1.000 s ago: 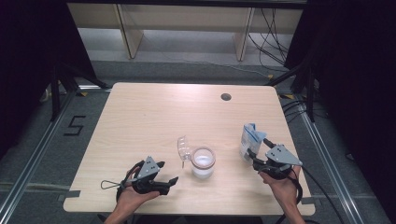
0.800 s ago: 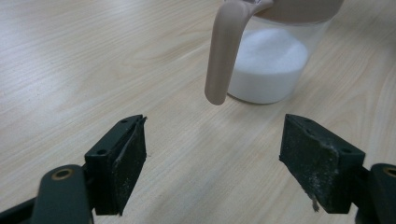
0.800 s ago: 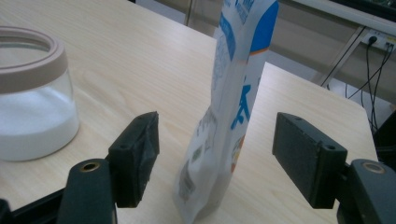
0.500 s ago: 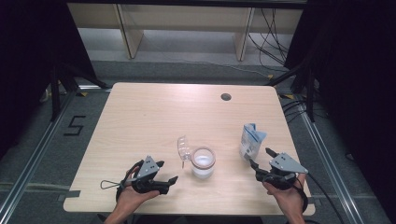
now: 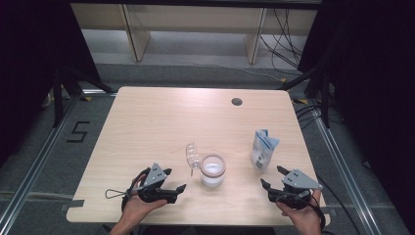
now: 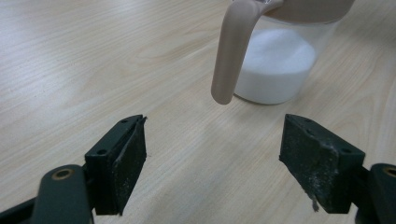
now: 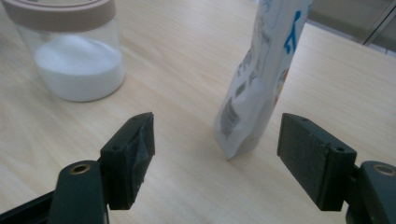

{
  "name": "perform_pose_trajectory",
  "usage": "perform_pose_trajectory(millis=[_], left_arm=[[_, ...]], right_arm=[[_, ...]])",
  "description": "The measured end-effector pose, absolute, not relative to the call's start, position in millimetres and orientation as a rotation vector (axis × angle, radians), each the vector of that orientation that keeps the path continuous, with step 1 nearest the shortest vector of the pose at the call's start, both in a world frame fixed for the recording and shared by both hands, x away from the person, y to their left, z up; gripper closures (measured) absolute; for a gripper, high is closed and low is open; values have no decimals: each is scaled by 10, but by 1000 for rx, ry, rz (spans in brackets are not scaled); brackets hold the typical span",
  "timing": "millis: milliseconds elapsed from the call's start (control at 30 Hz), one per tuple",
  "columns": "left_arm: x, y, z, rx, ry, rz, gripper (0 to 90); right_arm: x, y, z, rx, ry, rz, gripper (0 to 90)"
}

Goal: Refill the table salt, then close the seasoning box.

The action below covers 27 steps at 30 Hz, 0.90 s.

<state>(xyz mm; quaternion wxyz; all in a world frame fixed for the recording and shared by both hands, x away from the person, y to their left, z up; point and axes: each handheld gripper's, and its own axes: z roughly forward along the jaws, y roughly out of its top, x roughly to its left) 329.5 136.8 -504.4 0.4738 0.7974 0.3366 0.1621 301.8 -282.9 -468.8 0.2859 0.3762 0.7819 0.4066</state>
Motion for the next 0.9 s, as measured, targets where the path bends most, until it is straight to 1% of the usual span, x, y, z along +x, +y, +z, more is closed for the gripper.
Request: perform_pose_trajectory(millis=[167,200,233,333,400,433,500,600,867,900], left_arm=[[3294,1367,-5042,1959,823,399,222],[3291,1365,-5042,1958,826,399,222],[3290,1364,-5042,1957,825,398,222],[3288,1362,-5043,1955,824,398,222],[3298,1366,-5044,1959,820,399,222],[3298,1366,-5044,1959,820,399,222],[3296,1357,-5041,1958,823,399,222],[3298,1359,-5033,1960,805,396,222],[3303,1404,-4975,1913,839,393,231],[3321,1419,-4956,1887,848,381,285]], right_arm=[[2950,-2818,-4722,1025,2141,1086,274],[2949,-2834,-4740,1018,2160,1090,263],[2911,-2816,-4748,1083,2178,1093,256],[2918,-2828,-4768,1067,2185,1088,239],[2922,-2840,-4788,1073,2204,1095,211],[2922,-2840,-4788,1073,2204,1095,211],[2936,-2842,-4813,1075,2227,1110,162],[2910,-2820,-4821,1127,2234,1122,165],[2906,-2813,-4822,1135,2234,1129,163],[2908,-2813,-4825,1131,2242,1122,163]])
